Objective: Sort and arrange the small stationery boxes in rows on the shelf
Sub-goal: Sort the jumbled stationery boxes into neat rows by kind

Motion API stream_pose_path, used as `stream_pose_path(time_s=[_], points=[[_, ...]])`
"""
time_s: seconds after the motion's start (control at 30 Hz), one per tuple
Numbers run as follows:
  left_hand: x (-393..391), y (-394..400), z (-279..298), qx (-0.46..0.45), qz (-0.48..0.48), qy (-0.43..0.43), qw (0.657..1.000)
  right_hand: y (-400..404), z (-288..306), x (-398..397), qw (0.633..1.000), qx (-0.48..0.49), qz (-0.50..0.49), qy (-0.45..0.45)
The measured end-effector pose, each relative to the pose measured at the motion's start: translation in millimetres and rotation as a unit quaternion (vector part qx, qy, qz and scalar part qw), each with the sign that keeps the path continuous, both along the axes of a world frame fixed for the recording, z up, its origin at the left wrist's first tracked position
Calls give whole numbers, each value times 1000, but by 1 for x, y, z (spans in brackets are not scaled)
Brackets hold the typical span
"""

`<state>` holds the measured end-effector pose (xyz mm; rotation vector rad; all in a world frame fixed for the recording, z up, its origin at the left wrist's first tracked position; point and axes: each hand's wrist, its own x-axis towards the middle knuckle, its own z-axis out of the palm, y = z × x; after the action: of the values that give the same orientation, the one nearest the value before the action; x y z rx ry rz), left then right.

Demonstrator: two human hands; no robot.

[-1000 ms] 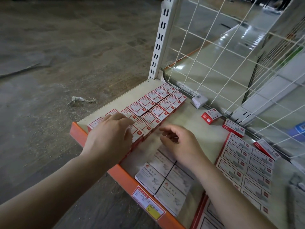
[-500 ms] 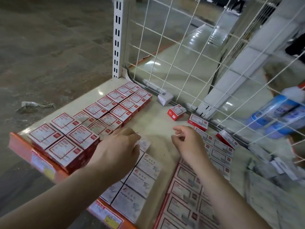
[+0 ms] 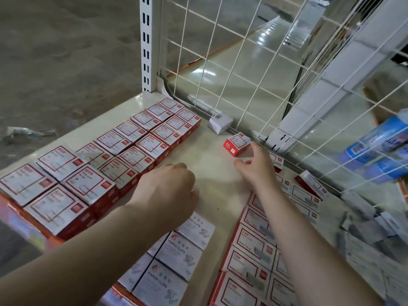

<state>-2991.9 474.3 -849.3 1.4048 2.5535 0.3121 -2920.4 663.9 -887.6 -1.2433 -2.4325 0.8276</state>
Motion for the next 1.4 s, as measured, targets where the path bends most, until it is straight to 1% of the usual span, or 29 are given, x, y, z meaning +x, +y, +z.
stream_pose_path(time_s=[0.37, 0.63, 0.7, 0.77, 0.87, 1.07, 1.17, 1.3, 1.4], points=[[3, 0, -2, 14, 11, 12, 1000, 13, -14, -19, 998, -11, -57, 37], [7, -13, -9, 39, 0, 8, 999, -12, 7, 10, 1000, -5, 19, 1], [8, -18, -10, 45, -5, -10, 999, -20, 11, 19, 999, -6, 33, -4], [8, -22, -8, 56, -8, -45, 997, -27, 14, 29, 999, -6, 39, -4], [8, -28, -6, 86, 11, -93, 992, -38, 18, 43, 999, -30, 29, 10], [16, -28, 0, 132, 49, -114, 984, -60, 30, 81, 998, -14, 56, -8], [25, -27, 3, 150, 39, -161, 975, -74, 39, 99, 998, -7, 66, -2], [39, -20, 10, 141, 23, -249, 958, -90, 48, 113, 996, -16, 80, 28], [46, -14, 12, 124, 18, -286, 950, -99, 54, 119, 994, -11, 98, 43]])
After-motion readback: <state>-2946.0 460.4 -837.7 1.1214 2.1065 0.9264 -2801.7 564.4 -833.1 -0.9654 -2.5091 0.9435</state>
